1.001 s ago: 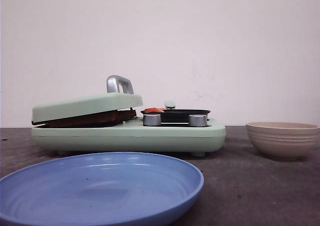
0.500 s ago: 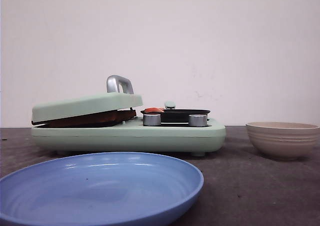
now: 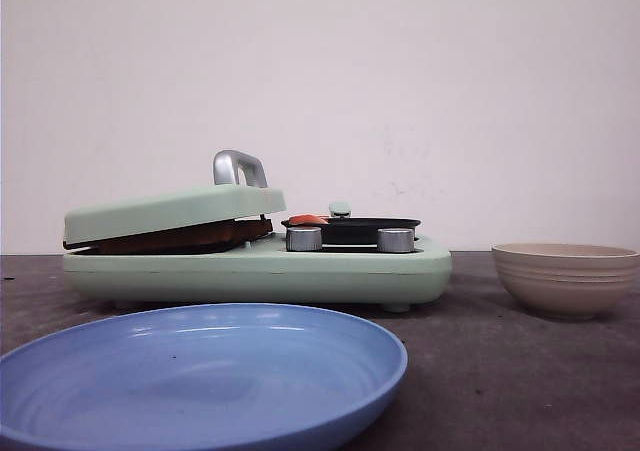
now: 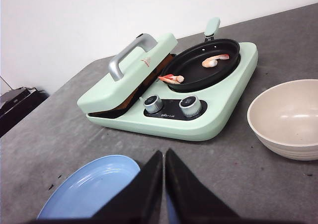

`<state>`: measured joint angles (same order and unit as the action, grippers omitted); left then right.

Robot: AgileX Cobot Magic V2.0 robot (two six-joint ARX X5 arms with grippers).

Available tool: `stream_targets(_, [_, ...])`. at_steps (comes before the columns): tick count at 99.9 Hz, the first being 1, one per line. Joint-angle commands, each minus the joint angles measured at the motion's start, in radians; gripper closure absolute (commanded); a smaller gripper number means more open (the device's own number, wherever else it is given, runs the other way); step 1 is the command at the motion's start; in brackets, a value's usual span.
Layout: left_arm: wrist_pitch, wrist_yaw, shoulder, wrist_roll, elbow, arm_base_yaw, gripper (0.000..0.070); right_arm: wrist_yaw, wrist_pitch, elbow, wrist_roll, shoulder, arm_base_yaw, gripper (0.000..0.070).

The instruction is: Make breakfast with bread and shrimp

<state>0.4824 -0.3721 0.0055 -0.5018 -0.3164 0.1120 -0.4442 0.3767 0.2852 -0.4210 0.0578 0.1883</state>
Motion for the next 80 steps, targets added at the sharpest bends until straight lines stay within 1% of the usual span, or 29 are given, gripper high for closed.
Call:
stream_targets(1, [-0.01,-0.002,-0.002,-0.008,-0.002,0.002,0.07,0.0,-0.01,0.006,-0.013,-0.003,0.002,0.07])
stream_targets(41, [-0.01,-0.002,-0.002,-0.008,-0.002,0.002,0.07,0.0,-0.01,0.006,-0.013,-0.003,0.002,0.07])
stream_targets(47, [-0.01,-0.002,-0.002,-0.008,-0.002,0.002,0.07,0.002,0.009,0.006,-0.005,-0.003,0.001,0.07])
stream_targets(53, [-0.01,-0.002,-0.002,-0.008,-0.002,0.002,0.07,0.006,0.021,0.006,0.055,-0.003,0.002,0.07])
stream_targets(57, [-0.01,-0.002,-0.002,-0.008,-0.002,0.002,0.07,0.036,0.017,0.006,0.117,-0.001,0.002,0.07])
stream_targets(66, [-0.01,-0.002,-0.002,-0.008,-0.002,0.002,0.07,0.159,-0.023,0.0,0.35,0.024,0.002,0.07])
stream_targets(70, [-0.01,-0.002,-0.002,-0.008,-0.002,0.002,0.07,0.202,-0.056,-0.009,0.425,0.034,0.002,0.07])
stream_targets(75, [-0.01,-0.002,-0.002,-0.008,-0.002,0.002,0.07,0.248,-0.109,-0.025,0.483,0.046,0.002,0.07])
stream_targets(80, [-0.01,-0.002,-0.002,-0.008,-0.002,0.002,0.07,0.264,-0.158,-0.04,0.498,0.053,0.002,0.07])
